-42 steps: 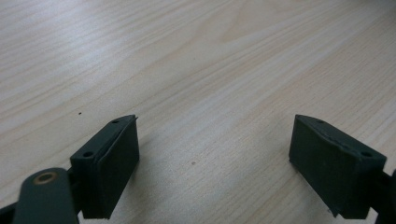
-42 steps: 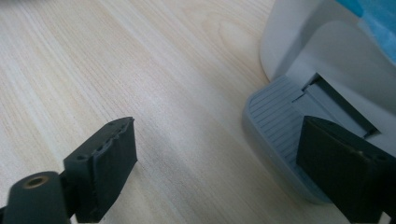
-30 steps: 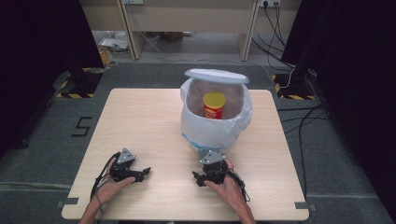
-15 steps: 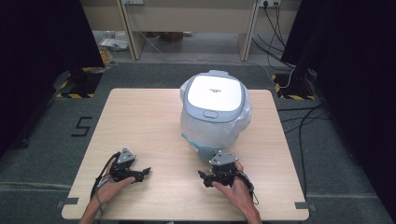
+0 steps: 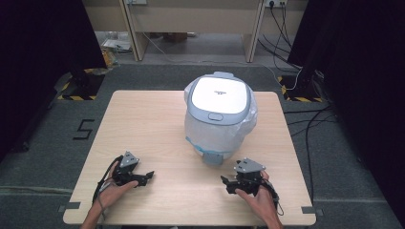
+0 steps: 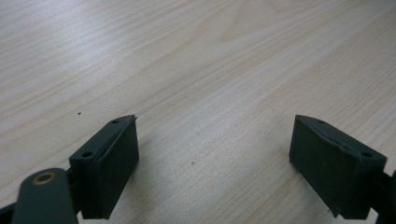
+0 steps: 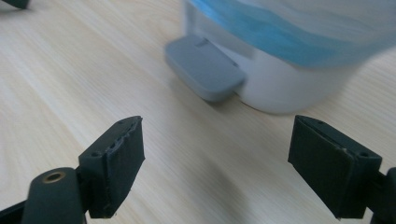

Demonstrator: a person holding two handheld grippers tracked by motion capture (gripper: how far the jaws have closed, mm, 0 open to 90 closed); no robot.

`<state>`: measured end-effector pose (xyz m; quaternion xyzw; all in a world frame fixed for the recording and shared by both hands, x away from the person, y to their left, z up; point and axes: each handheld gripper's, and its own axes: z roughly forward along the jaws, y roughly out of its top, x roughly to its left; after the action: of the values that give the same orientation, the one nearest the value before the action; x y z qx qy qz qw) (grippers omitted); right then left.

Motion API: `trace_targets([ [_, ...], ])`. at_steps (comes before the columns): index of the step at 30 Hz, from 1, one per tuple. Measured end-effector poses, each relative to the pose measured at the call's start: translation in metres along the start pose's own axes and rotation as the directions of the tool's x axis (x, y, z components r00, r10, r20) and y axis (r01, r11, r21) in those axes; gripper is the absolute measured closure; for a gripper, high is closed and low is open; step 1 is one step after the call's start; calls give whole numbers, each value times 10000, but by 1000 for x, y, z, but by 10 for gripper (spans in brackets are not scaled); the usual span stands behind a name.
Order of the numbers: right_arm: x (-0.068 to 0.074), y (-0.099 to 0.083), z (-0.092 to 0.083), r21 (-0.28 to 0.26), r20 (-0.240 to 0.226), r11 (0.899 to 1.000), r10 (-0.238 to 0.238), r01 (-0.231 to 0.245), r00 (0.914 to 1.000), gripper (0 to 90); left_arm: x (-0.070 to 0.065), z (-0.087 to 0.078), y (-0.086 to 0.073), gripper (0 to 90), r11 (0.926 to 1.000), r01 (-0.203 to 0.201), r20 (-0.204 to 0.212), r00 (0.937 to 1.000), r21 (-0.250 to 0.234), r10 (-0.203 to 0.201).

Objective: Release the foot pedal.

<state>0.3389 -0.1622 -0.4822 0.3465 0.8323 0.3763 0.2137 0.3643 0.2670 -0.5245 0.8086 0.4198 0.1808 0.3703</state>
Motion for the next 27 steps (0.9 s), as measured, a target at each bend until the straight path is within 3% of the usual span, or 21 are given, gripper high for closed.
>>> trace_targets([
  [4,-15,-11,-8,74,422,9989,451,-455,9981,166,0,0,0,149,10000,-12,-1,10000,-1,12],
  [12,-33,-30,-16,254,799,9934,1091,-1114,9908,158,0,0,0,149,10000,-11,0,10000,2,11],
  [18,-46,-45,-16,694,1139,9837,1574,-1659,9809,158,0,0,0,149,10000,-10,4,10000,2,10],
  [27,-56,-57,-19,837,1314,9764,1870,-1989,9735,158,0,0,0,146,10000,10,29,10000,3,-10],
])
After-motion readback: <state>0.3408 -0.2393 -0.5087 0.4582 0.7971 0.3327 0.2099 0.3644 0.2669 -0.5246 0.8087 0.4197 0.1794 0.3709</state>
